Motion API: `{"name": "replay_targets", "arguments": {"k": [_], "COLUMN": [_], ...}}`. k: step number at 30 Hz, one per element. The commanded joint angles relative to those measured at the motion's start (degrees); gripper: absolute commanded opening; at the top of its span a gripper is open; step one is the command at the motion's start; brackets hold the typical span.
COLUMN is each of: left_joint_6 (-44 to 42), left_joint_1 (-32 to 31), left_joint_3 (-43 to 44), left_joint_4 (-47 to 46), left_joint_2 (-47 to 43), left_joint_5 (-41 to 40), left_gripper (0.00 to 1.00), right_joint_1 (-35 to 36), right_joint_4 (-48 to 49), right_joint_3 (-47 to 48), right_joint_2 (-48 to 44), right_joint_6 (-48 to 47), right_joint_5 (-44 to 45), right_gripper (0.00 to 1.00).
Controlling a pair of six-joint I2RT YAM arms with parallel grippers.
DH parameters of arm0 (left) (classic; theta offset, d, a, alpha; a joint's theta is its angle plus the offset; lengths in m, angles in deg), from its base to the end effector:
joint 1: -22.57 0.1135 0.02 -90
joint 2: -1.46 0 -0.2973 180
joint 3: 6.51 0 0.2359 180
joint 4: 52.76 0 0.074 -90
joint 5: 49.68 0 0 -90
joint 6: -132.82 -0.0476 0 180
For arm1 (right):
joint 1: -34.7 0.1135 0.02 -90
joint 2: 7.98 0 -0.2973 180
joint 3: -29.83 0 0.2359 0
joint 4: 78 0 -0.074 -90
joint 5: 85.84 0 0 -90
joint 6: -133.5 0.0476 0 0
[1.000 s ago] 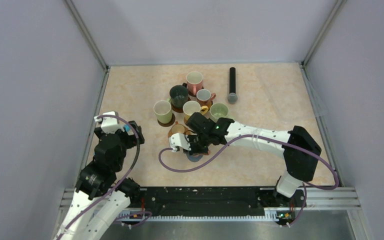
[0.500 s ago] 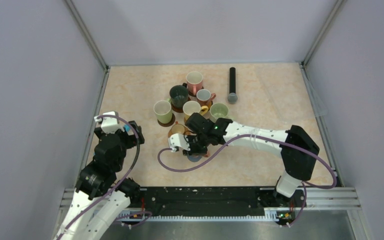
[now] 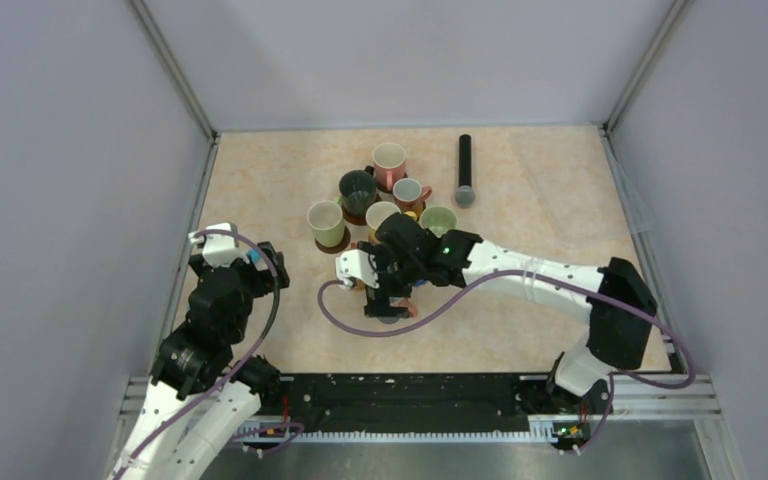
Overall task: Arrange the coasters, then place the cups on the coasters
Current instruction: Reset both arms
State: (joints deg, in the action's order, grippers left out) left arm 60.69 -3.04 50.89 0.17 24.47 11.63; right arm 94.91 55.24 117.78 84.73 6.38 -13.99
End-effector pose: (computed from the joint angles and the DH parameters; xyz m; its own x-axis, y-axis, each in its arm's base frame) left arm 0.0557 -0.0013 0.3261 -0.2633 -0.1723 -0.9492 -0.1177 0.9823 -0.1457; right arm 0.1577 0.3053 0.2976 0.2457 -0.7251 -0.6433 -0.9691 -0.1677 -0.1811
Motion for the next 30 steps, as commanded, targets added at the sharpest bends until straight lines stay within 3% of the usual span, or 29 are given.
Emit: {"name": "replay_targets", "arguments": {"k": [1,8,13,19,25,30], "left_joint_6": [-0.68,-1.98,-2.62,-3.67,-3.88,-4.38], "left_joint_1": [-0.04,-0.04,-0.10,-0.09,-0.19,-0.08], "left_joint_3": [0.51,-1.12,-2.11,-2.62,-1.93,-2.39], "left_joint_4": [-3.47,-7.60,-9.71,-11.52,-10.19,-11.09], "left_joint_2": [-1.38,-5.63,-6.61,-5.64,-2.77,-2.32], "left_joint_5": [3.36,11.71,17.23,24.34,23.53,25.65], "left_gripper": [0.99,0.99,0.99,0.99,0.99,0.99], "right_joint_1": [-0.10,-0.10,-0.16,-0.14,-0.17,-0.09], "right_joint_4": [9.11,18.58,23.61,17.52,7.69,7.16], "right_joint_3": [0.94,-5.32,-12.70,-15.78,-15.77,-18.77], "right_joint_2": [-7.26,-15.40,-24.52,-29.91,-31.27,-33.67], "right_joint_6": [8.32,27.41,41.54,56.81,61.69,61.90], "right_joint_5": [5.08,27.87,32.02,47.94,63.77,66.93], "right_gripper": [0.99,0.99,0.99,0.99,0.99,0.99]}}
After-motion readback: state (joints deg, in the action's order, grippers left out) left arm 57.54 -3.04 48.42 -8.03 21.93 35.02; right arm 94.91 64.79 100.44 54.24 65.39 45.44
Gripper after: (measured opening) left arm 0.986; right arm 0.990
